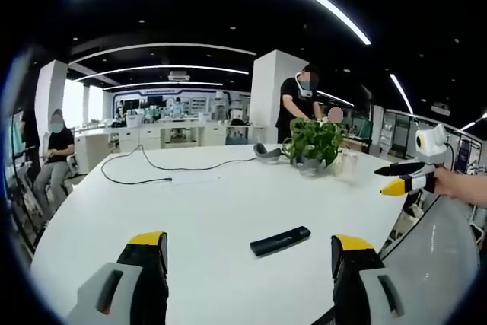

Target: Press the specified remote control buttons in sequence, fully releasing each button before pressing the next.

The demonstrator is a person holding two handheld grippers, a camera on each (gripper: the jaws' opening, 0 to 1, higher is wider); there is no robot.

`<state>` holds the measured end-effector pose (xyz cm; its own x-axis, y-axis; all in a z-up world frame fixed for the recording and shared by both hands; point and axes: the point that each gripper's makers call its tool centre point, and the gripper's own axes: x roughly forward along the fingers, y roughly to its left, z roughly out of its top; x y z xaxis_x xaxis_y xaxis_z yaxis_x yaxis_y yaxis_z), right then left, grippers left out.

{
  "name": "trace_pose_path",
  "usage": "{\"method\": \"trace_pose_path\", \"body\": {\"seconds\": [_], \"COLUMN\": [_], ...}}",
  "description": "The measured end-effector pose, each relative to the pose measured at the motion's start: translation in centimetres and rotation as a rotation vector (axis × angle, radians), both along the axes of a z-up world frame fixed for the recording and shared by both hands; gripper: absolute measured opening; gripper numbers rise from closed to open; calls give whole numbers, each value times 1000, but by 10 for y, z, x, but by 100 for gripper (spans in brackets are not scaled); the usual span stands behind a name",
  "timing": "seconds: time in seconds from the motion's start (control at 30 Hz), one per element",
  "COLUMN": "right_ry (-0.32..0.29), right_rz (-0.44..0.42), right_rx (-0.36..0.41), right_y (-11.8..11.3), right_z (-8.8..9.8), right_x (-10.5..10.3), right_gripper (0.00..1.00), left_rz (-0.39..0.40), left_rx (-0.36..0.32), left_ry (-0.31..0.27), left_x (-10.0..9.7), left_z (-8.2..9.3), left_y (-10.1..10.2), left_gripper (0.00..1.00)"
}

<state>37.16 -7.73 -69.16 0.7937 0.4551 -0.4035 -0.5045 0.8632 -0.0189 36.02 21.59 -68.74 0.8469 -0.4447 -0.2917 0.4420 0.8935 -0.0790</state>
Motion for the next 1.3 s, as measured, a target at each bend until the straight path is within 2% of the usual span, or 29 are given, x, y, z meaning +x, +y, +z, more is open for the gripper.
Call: {"method": "trace_pose_path", "body": {"seconds": [0.9,1.07,1.23,1.3], "right_ry": [-4,-26,0,-4], "right_rz": [2,-3,13,19], "right_rx": [-9,-5,-23,-30], "right_y": [-1,-3,0,1], "right_z": [0,4,-2,-2], "right_x": [2,2,4,1], "right_gripper": [76,75,76,76], "left_rz": [-44,-56,-51,-56], "left_rx": [50,51,82,61], "left_ry": [22,28,45,44], "left_x": [-2,-4,-4,-3], "left_z": [-8,-9,-14,-12], "left_y": [-8,-11,-9,-9], "left_gripper": [93,93,93,93]}}
